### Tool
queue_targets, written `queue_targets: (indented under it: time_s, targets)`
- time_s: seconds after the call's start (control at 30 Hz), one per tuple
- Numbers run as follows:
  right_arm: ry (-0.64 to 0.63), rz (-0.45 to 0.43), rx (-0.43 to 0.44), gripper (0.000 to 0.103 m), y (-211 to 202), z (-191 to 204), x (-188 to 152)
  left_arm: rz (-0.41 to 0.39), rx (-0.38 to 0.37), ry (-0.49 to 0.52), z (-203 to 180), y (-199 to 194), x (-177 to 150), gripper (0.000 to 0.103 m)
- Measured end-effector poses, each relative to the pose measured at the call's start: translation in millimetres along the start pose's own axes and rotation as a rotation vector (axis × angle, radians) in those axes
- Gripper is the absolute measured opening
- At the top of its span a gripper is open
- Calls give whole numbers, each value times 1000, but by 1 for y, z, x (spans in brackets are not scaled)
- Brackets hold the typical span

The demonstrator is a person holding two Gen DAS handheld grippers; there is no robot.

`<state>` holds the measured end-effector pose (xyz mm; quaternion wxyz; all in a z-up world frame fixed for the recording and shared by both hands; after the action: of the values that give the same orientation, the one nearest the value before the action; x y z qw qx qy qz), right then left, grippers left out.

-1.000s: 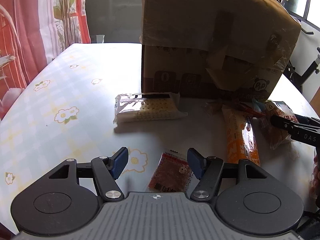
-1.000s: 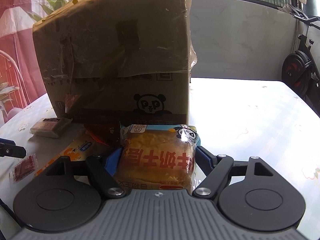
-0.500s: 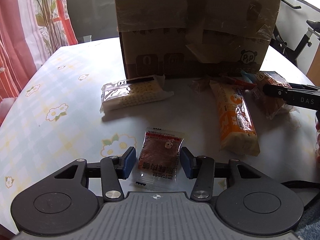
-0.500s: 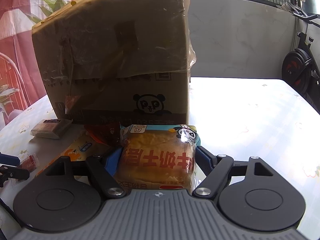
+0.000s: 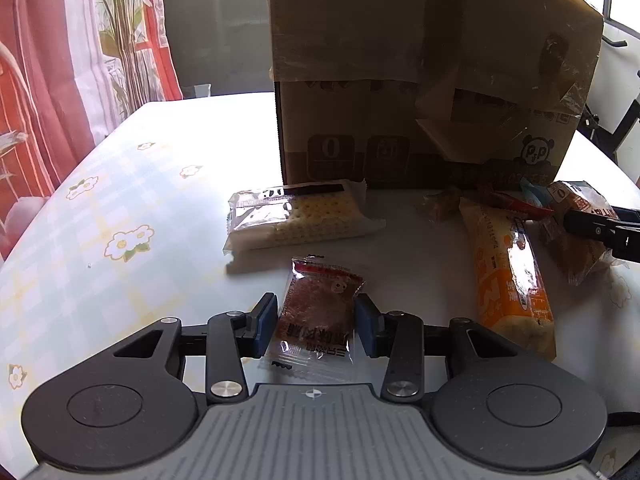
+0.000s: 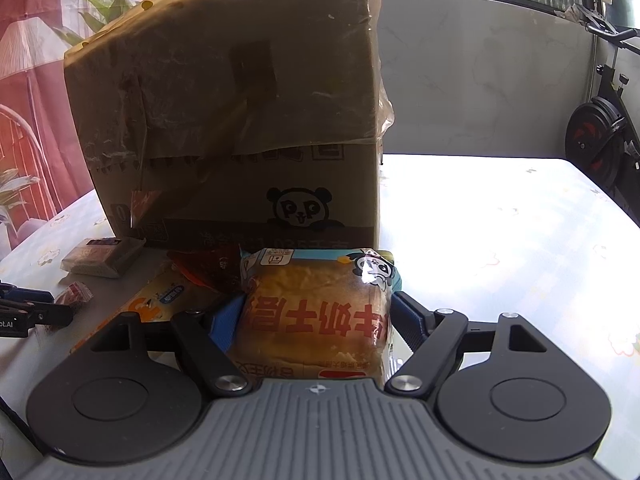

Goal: Organize snacks
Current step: 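Grasp the small red packet with the left gripper while the right gripper holds the bread loaf, then lift the red packet and bread loaf and carry them over the box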

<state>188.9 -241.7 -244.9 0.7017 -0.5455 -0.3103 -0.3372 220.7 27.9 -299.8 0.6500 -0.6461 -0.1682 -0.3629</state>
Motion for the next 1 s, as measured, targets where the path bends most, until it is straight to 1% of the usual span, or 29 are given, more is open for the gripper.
queue_targets:
  time_s: [0.07, 0.13, 0.23, 0.37, 0.43, 0.6, 0.7, 0.8, 0.97, 1.0]
  targets:
    - [-1, 0, 0, 79, 0, 0, 0, -2, -3, -3, 0, 0, 0, 45]
    - [2, -1, 2, 79, 0, 0, 0, -5, -16, -20, 2, -2, 0, 42]
    - [12, -1, 7, 79, -1, 0, 0, -39, -19, -34, 6, -10, 4, 41]
    - [94, -9, 44, 79, -10, -7, 4, -92, -31, -47, 7, -22, 15, 41]
    - [140, -21, 44, 79, -15, -15, 8, -107, -36, -49, 7, -26, 17, 41]
    - [153, -47, 30, 79, -30, -21, 16, -144, -30, -44, 8, -34, 26, 41]
    - [142, -70, 39, 79, -40, -20, 24, -204, 6, -3, 10, -48, 43, 41]
    - [122, -114, 52, 79, -53, -16, 40, -278, 8, 5, 14, -66, 67, 41]
    - [77, -220, 85, 79, -81, -8, 80, -442, 26, 43, 13, -103, 122, 41]
    - [62, -244, 92, 75, -86, -5, 90, -468, 24, 48, 12, -109, 133, 41]
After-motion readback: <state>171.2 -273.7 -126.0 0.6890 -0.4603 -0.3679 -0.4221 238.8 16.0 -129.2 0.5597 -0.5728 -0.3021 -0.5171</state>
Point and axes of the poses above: each gripper's, at about its wrist camera, not at the fingertips, and y roughly the way its jaws point, z to its left, x to its top, the point moved 9 cm from there along y, roughly the way its jaws point, and after that the axes turned 7 degrees about y, right-handed, at the moved point
